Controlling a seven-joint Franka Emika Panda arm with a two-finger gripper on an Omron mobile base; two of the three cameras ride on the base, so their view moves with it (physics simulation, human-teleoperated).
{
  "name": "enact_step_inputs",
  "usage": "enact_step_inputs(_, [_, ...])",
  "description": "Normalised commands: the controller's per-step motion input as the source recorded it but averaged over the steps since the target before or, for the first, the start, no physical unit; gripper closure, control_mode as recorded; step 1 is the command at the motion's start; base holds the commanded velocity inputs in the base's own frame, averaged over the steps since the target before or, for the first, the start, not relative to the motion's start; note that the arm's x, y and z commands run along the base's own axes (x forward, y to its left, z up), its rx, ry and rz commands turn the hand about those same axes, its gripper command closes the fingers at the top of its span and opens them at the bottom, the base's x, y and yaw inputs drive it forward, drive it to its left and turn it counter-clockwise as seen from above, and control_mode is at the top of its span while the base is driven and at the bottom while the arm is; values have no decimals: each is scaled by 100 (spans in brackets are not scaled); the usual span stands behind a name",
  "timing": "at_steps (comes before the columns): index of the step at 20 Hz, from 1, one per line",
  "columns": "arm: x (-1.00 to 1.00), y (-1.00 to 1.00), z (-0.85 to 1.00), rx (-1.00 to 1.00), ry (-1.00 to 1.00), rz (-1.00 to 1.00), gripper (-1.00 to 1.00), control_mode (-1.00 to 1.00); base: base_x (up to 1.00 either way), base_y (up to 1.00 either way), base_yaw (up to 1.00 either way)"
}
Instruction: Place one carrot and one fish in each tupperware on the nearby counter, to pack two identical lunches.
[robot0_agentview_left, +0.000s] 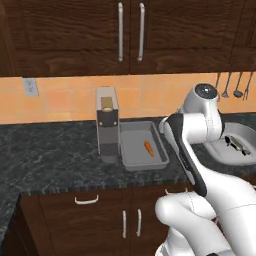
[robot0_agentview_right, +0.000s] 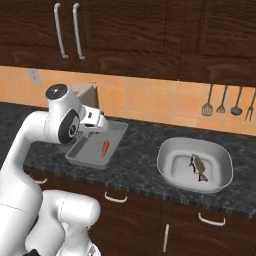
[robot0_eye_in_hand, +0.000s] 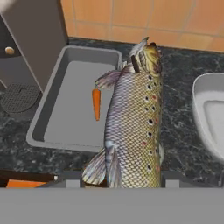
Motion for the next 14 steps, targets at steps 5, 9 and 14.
enact_step_inputs(5, [0, 0, 0, 0, 0, 0, 100, 100, 60, 37, -12])
enact_step_inputs(9, [11, 6, -36, -1, 7, -5, 100, -100, 12, 13, -5])
enact_step_inputs(14, [33, 13, -83, -1, 13, -5, 100, -100, 0, 0, 0])
